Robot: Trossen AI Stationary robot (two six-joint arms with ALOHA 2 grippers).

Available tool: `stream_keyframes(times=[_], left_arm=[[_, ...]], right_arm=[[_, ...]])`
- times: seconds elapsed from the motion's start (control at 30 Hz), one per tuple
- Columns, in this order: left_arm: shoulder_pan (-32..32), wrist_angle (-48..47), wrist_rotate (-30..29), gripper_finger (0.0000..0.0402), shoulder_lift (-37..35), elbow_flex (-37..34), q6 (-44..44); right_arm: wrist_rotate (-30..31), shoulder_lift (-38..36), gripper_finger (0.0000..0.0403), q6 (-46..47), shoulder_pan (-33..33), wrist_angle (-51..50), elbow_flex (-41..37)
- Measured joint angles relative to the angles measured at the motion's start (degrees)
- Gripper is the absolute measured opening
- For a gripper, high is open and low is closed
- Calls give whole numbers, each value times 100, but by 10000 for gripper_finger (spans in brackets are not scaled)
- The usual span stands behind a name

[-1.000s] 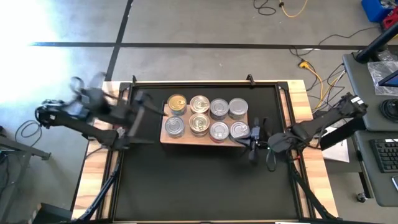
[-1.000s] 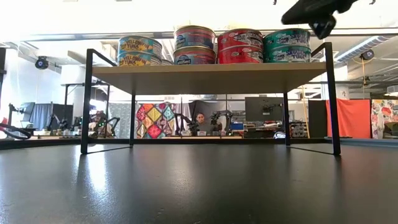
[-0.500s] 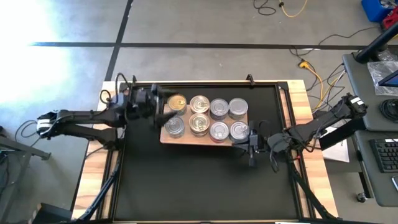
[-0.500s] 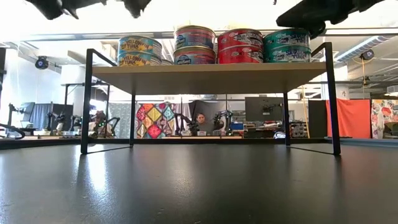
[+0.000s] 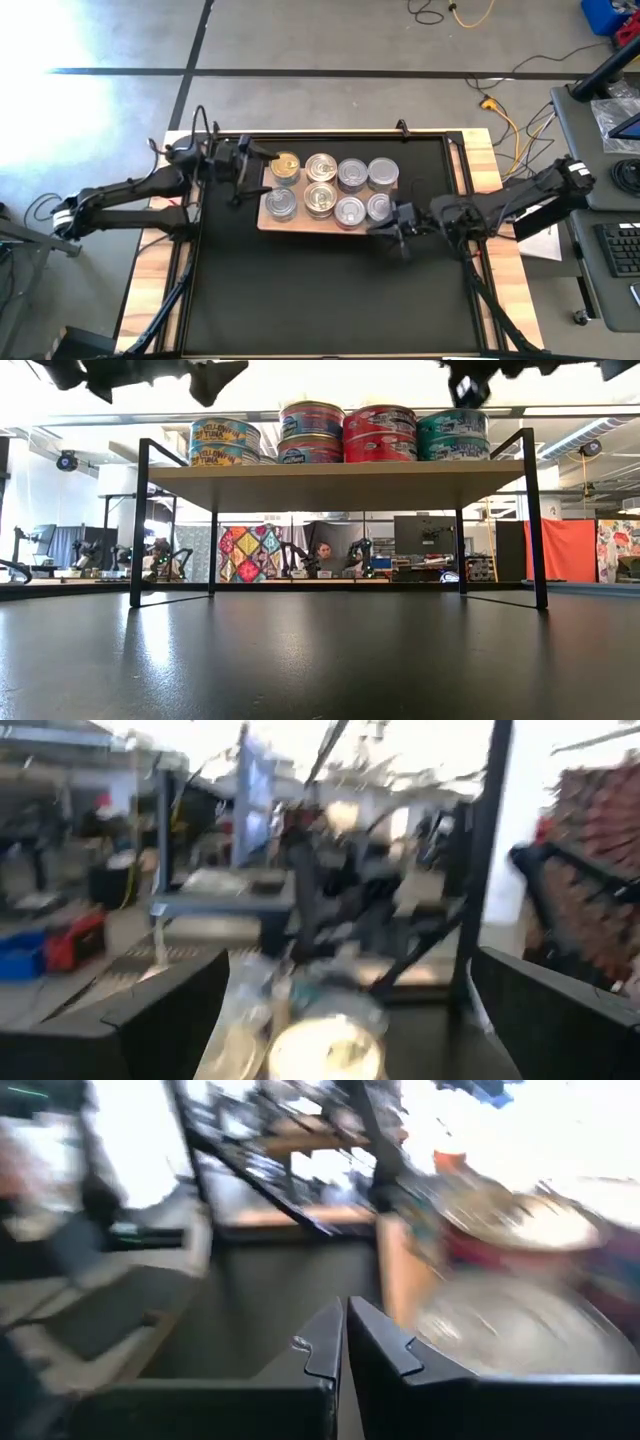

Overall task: Stack canned seafood by type on shelf
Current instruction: Return to Home Position

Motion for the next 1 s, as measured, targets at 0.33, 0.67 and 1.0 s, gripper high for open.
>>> stream_keyframes(times=[0.33, 0.67, 1.0], left_arm=[[88, -1681, -350, 400, -526, 38, -608], [81, -1879, -1273, 400, -8, 78, -832], [42, -1182, -441, 400, -378, 36, -105]], right_arm=[[-568, 71, 13, -453, -31, 378, 0], [-1899, -168, 13, -429, -29, 304, 0], [-2474, -1544, 13, -488, -112, 214, -817]])
